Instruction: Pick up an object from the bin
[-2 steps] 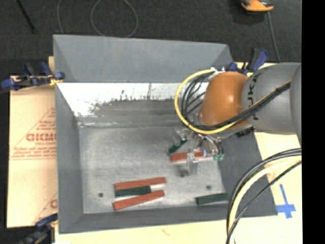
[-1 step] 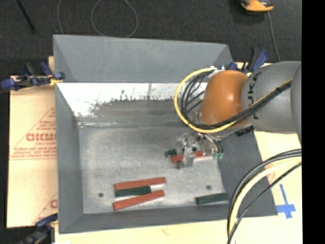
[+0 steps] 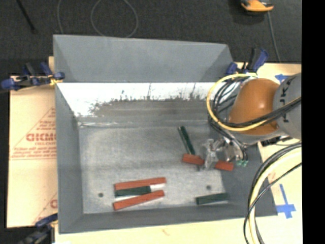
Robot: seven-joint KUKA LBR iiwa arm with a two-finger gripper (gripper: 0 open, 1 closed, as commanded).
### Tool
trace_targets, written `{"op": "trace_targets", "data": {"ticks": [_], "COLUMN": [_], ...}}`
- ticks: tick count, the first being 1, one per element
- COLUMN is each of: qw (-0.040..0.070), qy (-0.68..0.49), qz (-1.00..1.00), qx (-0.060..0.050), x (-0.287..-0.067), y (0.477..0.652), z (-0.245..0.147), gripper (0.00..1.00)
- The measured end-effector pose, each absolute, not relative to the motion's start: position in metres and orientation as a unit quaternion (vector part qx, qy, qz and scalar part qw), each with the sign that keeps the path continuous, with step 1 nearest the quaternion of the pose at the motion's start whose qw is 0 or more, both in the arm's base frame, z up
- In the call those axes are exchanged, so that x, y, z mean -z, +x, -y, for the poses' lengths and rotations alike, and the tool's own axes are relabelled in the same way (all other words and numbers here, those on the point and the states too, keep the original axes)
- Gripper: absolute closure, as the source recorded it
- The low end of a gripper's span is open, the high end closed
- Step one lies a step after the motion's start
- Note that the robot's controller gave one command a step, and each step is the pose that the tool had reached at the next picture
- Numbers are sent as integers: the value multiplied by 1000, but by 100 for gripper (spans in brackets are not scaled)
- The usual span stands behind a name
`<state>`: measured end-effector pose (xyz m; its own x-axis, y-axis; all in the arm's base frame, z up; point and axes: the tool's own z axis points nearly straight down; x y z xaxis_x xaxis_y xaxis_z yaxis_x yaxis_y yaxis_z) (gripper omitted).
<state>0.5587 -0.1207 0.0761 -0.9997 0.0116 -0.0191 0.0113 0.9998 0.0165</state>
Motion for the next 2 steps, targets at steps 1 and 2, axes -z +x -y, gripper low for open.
{"op": "trace_targets", "data": {"ticks": [1,2], "qw": [11,6], "qy": [38,42], "qz": [-999,-999], "qx": [-6,1], "x": [-79,-229], "y": [511,508], "z": [128,118], "gripper": [100,100]}}
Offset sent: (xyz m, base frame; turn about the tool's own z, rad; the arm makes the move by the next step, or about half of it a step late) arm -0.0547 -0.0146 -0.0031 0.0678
